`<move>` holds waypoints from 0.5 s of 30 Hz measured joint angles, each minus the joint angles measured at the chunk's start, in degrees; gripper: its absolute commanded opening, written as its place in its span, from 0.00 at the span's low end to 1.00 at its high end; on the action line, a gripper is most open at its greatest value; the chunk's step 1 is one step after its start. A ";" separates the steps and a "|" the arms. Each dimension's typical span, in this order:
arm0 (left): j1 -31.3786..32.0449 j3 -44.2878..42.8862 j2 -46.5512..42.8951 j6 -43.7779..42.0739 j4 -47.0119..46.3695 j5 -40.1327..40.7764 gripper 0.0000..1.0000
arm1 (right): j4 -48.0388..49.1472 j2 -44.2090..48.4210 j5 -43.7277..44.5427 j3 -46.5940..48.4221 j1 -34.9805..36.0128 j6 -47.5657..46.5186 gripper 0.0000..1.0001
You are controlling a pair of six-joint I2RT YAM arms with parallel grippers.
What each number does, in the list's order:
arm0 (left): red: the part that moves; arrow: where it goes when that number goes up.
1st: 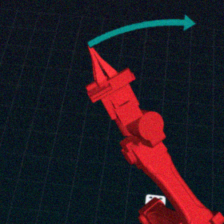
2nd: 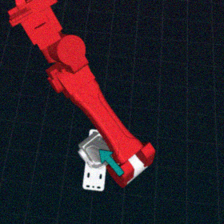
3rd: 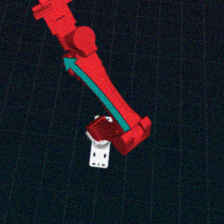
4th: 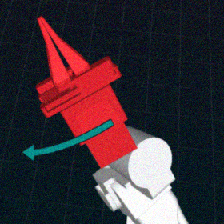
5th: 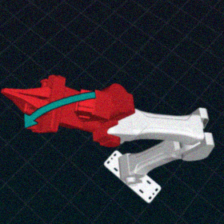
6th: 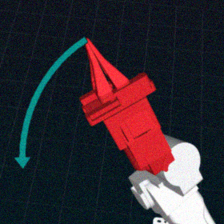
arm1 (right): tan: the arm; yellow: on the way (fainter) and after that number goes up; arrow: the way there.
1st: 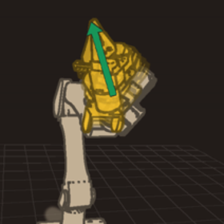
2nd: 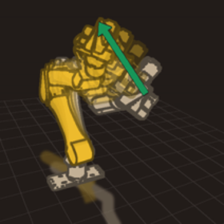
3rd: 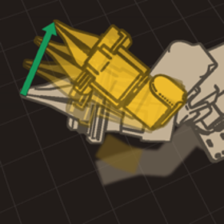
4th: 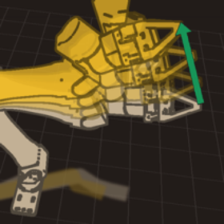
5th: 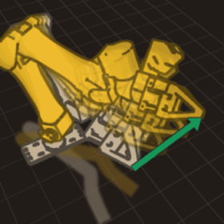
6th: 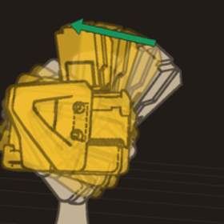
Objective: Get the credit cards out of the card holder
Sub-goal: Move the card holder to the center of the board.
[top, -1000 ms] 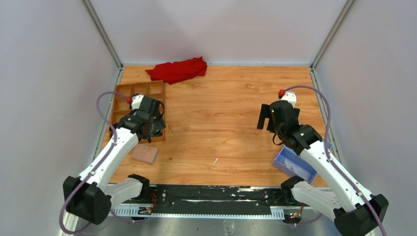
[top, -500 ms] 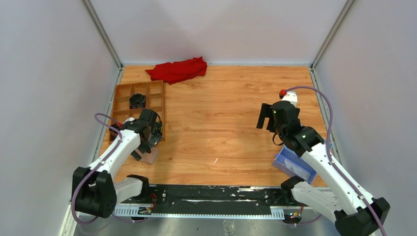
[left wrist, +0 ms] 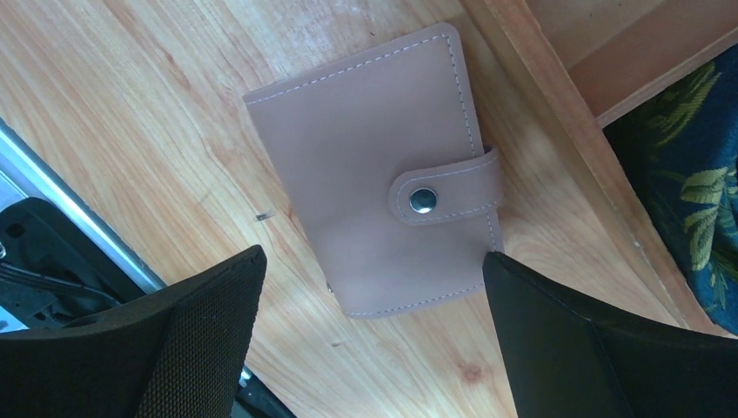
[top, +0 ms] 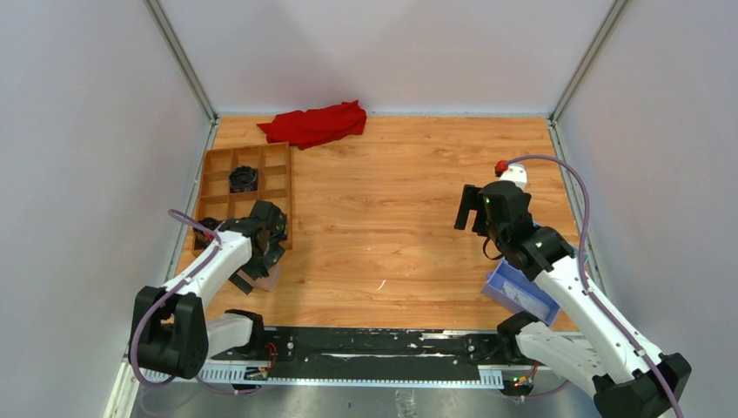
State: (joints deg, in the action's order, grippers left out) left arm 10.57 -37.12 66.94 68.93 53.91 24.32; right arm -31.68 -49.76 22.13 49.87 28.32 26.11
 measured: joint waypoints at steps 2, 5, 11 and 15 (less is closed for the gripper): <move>0.00 0.35 0.90 0.35 -0.87 -0.07 0.99 | 0.00 -0.20 -0.31 0.00 0.00 0.00 1.00; -0.02 1.18 1.40 0.52 -3.26 -0.63 0.99 | 0.02 -0.13 -1.01 -0.07 0.00 0.00 1.00; -0.04 3.69 2.78 0.81 -8.35 -3.04 0.98 | 0.15 0.94 -1.38 -1.03 0.00 0.04 1.00; -0.15 5.03 1.46 0.90 -10.75 -4.00 0.94 | 0.20 1.16 -1.66 -1.05 0.00 0.07 0.99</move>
State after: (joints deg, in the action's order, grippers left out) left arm 10.41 -32.10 68.40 69.82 43.16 20.32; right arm -31.48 -48.60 20.47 48.82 28.32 26.17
